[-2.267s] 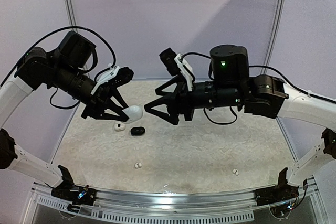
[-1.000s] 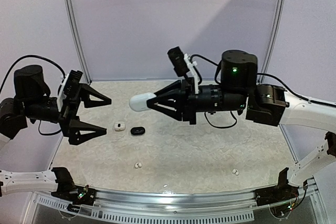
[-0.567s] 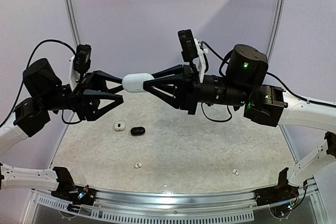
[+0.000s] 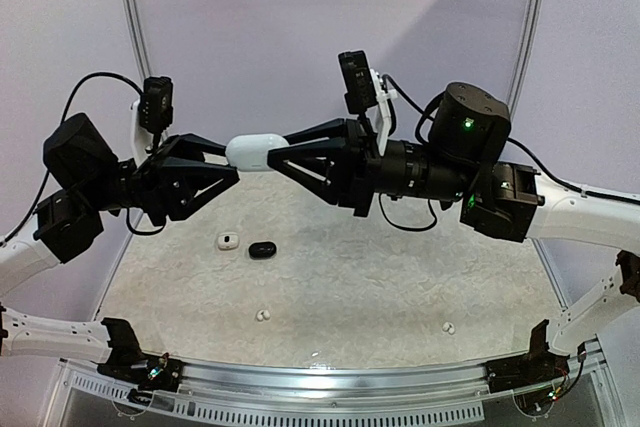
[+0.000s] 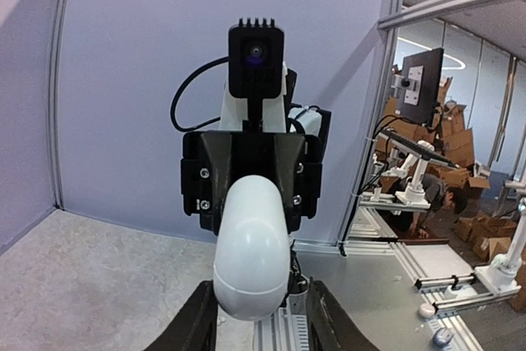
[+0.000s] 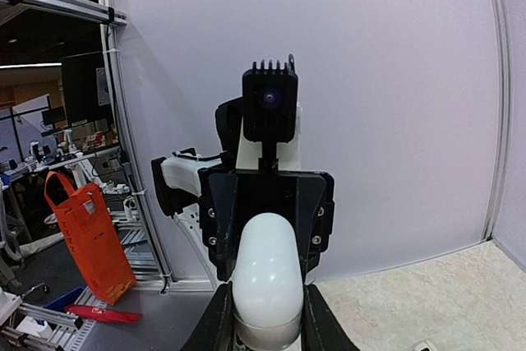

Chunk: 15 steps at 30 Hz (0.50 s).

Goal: Insert the wireless bluetooth earbuds into the charging case
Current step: Pass from the right arm to the left

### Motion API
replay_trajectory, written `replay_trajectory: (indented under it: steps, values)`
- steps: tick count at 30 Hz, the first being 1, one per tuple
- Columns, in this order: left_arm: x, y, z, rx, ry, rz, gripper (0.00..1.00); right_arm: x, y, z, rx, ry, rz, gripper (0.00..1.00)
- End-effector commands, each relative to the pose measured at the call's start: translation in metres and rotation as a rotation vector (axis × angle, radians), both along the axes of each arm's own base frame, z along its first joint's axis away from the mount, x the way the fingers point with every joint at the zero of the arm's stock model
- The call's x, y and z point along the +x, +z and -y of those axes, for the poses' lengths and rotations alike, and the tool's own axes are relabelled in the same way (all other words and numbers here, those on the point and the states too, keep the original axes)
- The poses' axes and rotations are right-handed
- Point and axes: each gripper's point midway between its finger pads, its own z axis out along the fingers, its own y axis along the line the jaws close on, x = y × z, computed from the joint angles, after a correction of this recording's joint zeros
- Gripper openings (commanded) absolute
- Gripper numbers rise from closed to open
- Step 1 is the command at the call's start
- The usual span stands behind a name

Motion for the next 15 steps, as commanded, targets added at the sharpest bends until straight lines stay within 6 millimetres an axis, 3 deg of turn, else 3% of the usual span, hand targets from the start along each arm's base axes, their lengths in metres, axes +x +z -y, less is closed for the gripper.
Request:
replay_trajectory:
  steps: [1, 6, 11, 13, 14, 15]
  values:
    - [-0.003, -0.002, 0.006, -0.004, -0.016, -0.003, 0.34, 0.001, 0.007, -0.006, 0.021, 0.004, 0.014, 0.0]
    - [-0.003, -0.001, 0.007, -0.006, -0.015, 0.0, 0.26, 0.002, 0.004, -0.007, 0.012, 0.001, 0.014, 0.0]
    - [-0.003, -0.001, 0.008, -0.003, -0.016, -0.005, 0.0, 0.003, 0.002, -0.008, 0.003, -0.001, 0.014, 0.0]
    - [-0.002, -0.002, 0.007, -0.001, -0.009, -0.007, 0.0, 0.003, 0.001, -0.008, 0.0, -0.004, 0.009, 0.0]
    - [-0.001, -0.002, 0.007, 0.0, -0.001, -0.009, 0.0, 0.006, -0.002, -0.009, -0.009, -0.014, 0.003, 0.07]
    - [0.001, -0.002, 0.007, 0.004, 0.01, -0.008, 0.0, 0.008, -0.005, -0.01, -0.025, -0.029, -0.009, 0.26]
